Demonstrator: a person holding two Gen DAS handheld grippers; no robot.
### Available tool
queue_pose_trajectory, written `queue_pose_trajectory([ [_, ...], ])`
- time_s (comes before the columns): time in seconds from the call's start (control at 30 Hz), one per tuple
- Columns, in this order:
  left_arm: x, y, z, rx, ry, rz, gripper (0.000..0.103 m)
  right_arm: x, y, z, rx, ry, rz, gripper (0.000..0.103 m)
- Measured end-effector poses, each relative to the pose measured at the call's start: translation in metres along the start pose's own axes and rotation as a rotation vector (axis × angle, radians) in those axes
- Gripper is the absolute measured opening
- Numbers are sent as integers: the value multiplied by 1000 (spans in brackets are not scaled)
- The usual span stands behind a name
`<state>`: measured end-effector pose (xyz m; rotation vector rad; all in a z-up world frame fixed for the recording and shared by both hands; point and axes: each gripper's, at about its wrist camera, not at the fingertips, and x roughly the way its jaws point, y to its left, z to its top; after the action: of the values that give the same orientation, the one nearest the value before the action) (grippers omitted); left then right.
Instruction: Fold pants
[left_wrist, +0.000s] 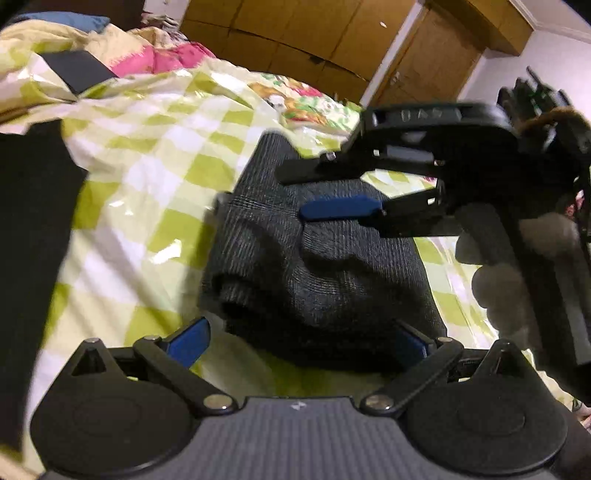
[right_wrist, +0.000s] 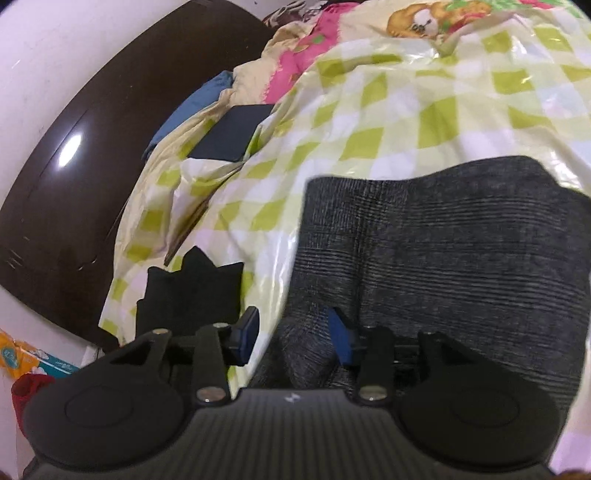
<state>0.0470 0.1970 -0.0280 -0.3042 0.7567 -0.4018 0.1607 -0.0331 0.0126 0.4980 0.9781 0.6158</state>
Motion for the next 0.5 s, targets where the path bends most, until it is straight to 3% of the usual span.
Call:
queue_pose_trajectory([
  [0.17, -26, 4, 14, -9, -82, 22, 103, -15, -7, 11, 17, -69, 32, 44],
  [0.37, -2, -16, 53, 109, -186, -8, 103, -9, -17, 39, -34, -142, -45, 44],
  [0.5, 43, -4, 69, 76, -149, 38, 103, 24, -32, 52, -52, -55, -67, 45],
])
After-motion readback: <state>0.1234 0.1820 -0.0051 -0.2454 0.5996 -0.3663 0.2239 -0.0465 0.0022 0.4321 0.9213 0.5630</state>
